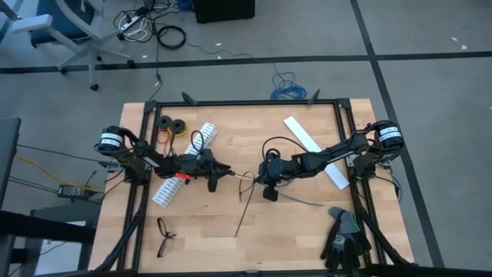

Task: Ziptie cables
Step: Wrap the cable wires with the black zip tie

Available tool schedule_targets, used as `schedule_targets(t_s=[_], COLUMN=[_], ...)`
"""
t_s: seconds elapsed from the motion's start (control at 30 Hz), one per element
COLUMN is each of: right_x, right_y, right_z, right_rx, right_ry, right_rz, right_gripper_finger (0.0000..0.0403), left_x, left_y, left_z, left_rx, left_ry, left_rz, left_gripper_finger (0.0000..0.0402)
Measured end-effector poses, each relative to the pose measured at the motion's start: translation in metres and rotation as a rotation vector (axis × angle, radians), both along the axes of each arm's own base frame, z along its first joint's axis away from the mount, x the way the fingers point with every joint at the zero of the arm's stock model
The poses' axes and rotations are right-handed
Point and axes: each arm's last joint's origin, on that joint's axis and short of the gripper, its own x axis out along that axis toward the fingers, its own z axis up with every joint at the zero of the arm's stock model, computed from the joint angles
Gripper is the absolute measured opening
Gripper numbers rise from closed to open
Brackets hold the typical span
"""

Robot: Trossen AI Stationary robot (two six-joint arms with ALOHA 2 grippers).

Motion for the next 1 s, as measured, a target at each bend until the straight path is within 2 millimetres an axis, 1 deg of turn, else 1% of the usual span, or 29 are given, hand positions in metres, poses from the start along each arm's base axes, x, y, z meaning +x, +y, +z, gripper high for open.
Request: schedule_targets(t_s=[0.23,0.43,0.67,0.83,1.0], right_x=[-0.002,-0.002,0.001,0.006,0.006], right_y=[0.000,0.000,0.000,-0.003,-0.003], right_z=[-0.002,-0.002,0.002,0.007,0.008], right_rx=[-0.004,-0.019,-0.032,-0.034,-0.036], right_ry=[0.033,0.029,-0.022,-0.088,-0.100], right_rz=[-0.004,-0.017,-0.002,-0.001,-0.004], right_gripper_finger=[0.0000,0.0000,0.0000,0.0000,0.0000], left_x=[-0.013,-0.023,-0.014,-0.005,-0.002], left_y=[0.002,0.000,-0.006,-0.007,-0.007], left_z=[0.004,-0.002,0.003,0.002,0.003], left_rx=[-0.040,-0.143,-0.186,-0.218,-0.245], left_ry=[-0.108,-0.096,-0.122,-0.085,-0.086], left_rz=[0.017,0.063,0.112,0.161,0.179], left_gripper_finger=[0.0103,0.0103,0.0103,0.0103,0.0103])
